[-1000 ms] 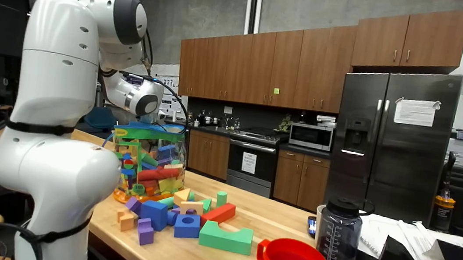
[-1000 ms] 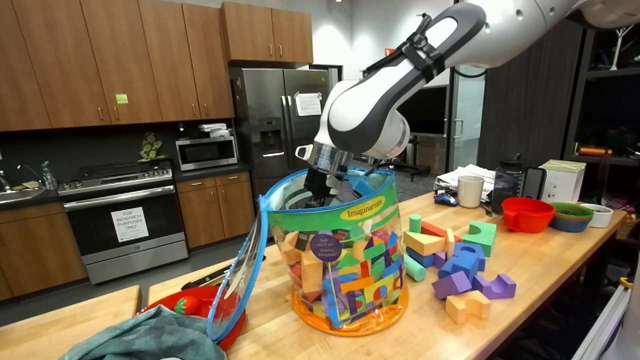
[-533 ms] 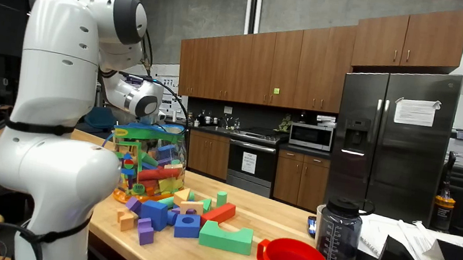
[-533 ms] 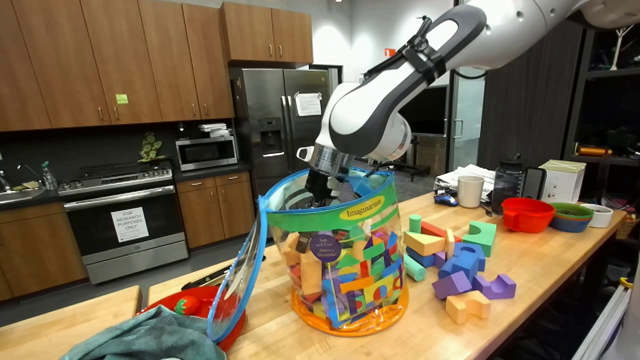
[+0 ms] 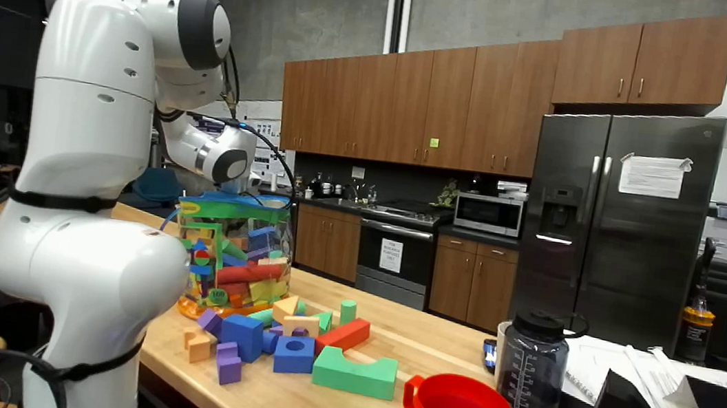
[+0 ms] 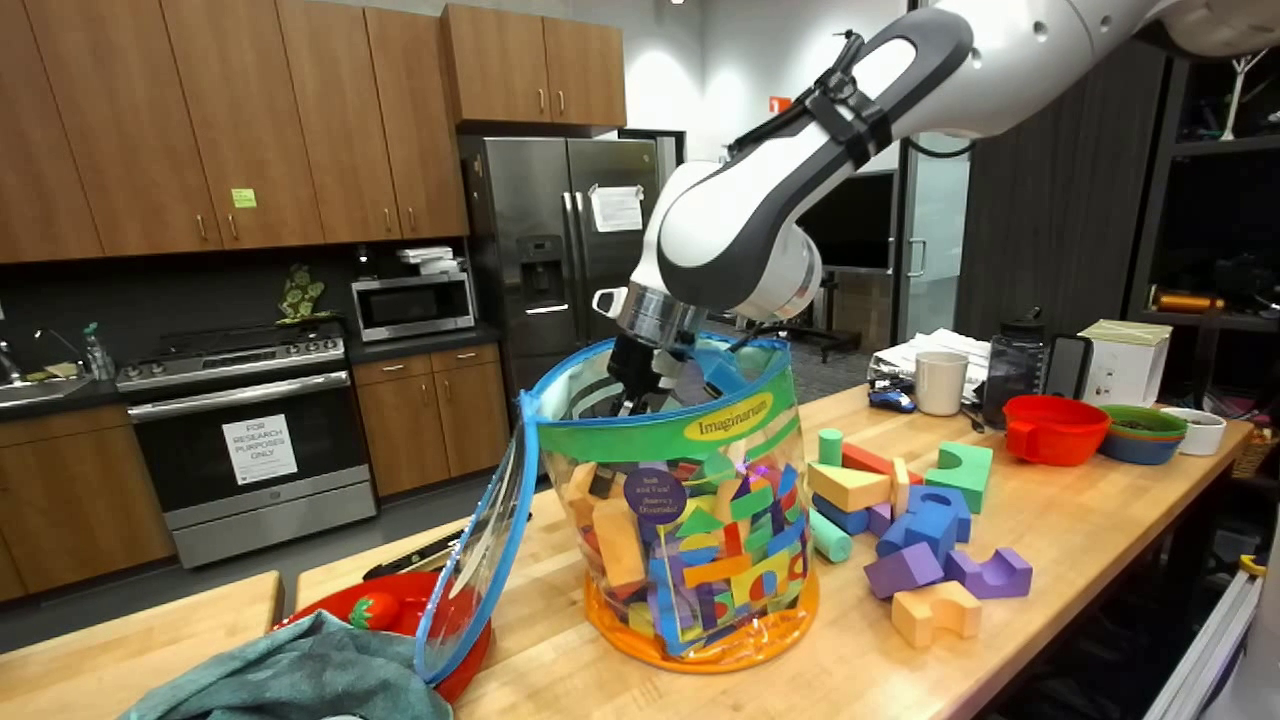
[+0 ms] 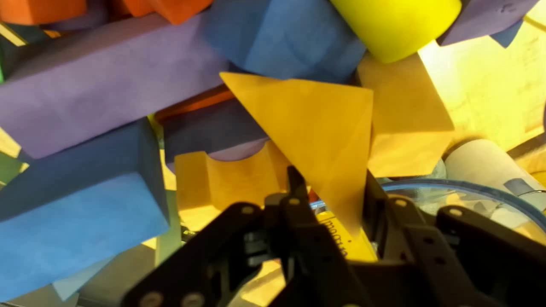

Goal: Take the yellow block out of the bag

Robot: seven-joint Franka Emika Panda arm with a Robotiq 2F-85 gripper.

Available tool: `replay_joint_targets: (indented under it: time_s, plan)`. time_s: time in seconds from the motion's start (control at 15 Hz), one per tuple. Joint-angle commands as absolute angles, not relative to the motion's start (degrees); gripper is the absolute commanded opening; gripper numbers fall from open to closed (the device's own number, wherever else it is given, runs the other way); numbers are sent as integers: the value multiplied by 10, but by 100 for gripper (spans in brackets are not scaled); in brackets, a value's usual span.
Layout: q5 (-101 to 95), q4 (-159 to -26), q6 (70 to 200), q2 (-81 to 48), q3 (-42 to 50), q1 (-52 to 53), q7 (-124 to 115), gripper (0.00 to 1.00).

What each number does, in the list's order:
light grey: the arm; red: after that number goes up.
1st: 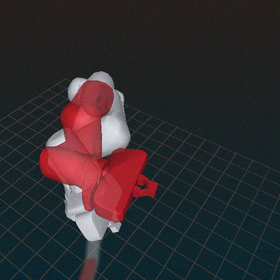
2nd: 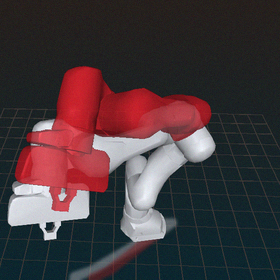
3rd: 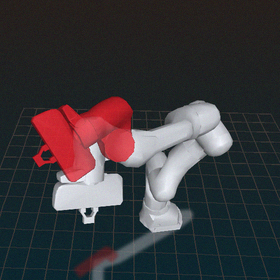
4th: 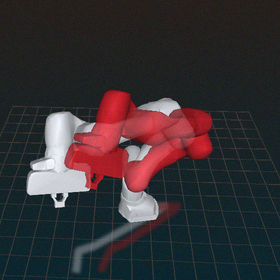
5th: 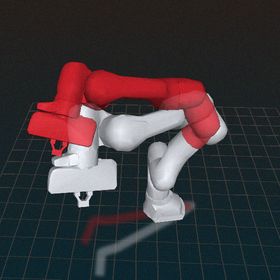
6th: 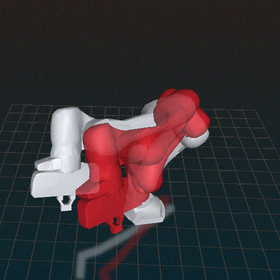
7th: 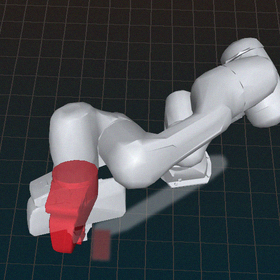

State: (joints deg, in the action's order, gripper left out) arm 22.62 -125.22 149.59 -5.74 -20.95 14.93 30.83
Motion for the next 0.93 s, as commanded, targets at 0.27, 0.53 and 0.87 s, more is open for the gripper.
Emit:
replay_joint_targets:
  time_s: [0.27,0.53,0.87]
  plan:
    - [237,-1248,1462,-38,-199,135,303,7]
    - [216,-1206,1362,-18,-173,120,254,7]
    - [198,-1108,1210,-11,-134,104,232,7]
